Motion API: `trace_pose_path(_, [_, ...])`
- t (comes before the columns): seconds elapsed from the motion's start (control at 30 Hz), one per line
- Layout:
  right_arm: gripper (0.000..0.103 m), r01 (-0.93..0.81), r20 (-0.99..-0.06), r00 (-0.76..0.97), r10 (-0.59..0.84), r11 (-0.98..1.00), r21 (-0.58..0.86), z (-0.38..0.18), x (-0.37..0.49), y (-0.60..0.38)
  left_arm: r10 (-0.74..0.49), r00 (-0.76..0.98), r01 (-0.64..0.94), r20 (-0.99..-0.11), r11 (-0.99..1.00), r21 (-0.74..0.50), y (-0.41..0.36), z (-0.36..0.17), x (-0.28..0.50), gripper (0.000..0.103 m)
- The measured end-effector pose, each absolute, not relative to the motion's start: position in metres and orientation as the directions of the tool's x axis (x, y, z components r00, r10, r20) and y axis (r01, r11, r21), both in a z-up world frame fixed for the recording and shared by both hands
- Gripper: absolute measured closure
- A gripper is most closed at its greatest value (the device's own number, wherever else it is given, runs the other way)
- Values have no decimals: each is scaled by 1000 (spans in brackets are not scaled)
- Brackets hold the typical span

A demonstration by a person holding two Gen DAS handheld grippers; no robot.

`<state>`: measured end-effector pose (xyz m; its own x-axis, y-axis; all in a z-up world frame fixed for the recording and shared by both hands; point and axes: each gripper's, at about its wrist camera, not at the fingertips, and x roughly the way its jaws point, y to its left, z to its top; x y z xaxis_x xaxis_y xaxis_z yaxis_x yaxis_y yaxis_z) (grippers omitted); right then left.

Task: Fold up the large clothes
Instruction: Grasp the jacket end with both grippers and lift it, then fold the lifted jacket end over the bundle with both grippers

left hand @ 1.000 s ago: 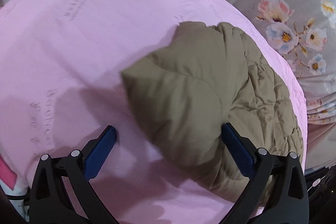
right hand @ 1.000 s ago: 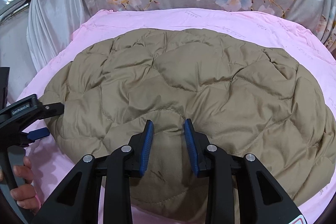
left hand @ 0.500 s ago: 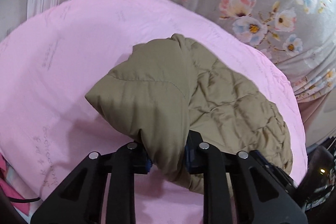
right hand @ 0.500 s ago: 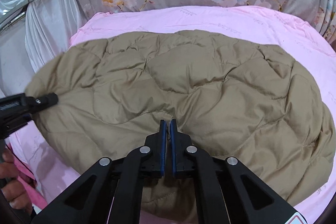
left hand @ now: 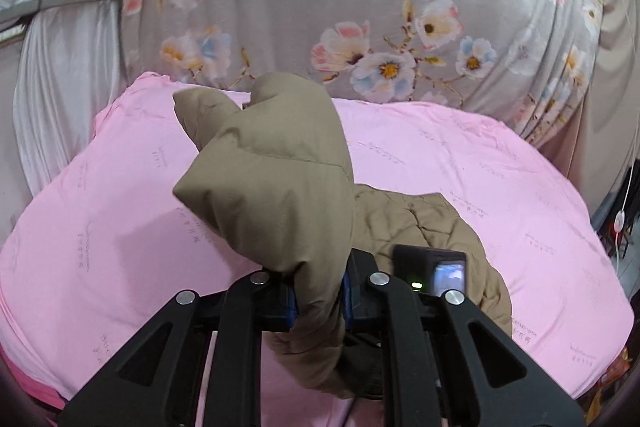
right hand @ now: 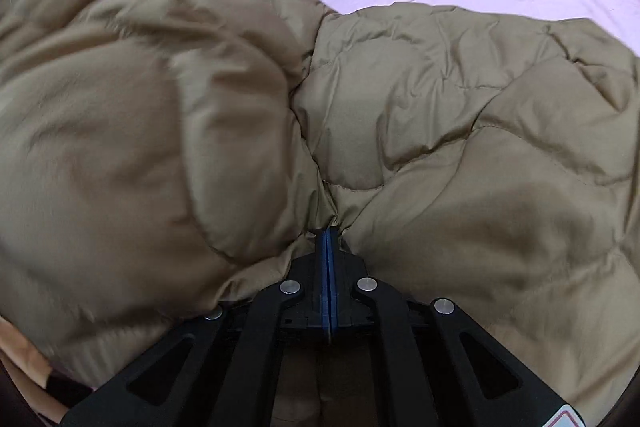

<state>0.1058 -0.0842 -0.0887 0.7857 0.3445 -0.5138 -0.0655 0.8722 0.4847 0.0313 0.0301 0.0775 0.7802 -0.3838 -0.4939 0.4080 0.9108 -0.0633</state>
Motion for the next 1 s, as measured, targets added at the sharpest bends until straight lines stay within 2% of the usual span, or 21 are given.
trace_pose_path(0.07, [99, -71, -507, 782, 362, 861, 504, -85, 101, -91, -380, 781, 413, -496, 909, -46, 20, 76, 32, 89])
trace_pose_path(0.17, [99, -73, -437, 834, 336, 854, 516, -71, 63, -119, -369, 786, 411, -496, 911, -26, 18, 76, 34, 89])
trace_pose_path(0.23, [99, 7, -460, 857, 232, 887, 461, -69, 39, -144, -364, 786, 410, -499, 912, -19, 17, 76, 37, 89])
trace_pose_path(0.3, [99, 80, -510, 839, 193, 881, 465, -82, 26, -168, -367, 783, 415, -502, 910, -20, 12, 76, 37, 89])
trace_pose_path(0.4, [100, 87, -513, 822, 246, 837, 540, -105, 21, -187, -390, 773, 444, -500, 896, -12, -3, 76, 30, 89])
trace_pose_path(0.53, [100, 52, -495, 831, 255, 850, 525, -113, 31, -178, -433, 744, 524, -509, 851, 41, -40, 73, 12, 89])
trace_pose_path(0.7, [100, 38, -449, 848, 282, 812, 582, -109, 10, -191, -474, 671, 613, -570, 787, 68, -79, 54, -6, 89])
trace_pose_path(0.77, [99, 56, -438, 868, 235, 829, 556, -103, -11, -201, -489, 629, 645, -605, 763, 54, -93, 43, -10, 89])
trace_pose_path(0.87, [97, 185, -483, 875, 39, 894, 408, -97, -49, -217, -514, 558, 682, -651, 732, 7, -110, 28, -12, 89])
trace_pose_path(1.0, [97, 292, -513, 855, -74, 886, 359, -106, -79, -235, -480, 512, 688, -713, 726, 5, -132, 0, -10, 88])
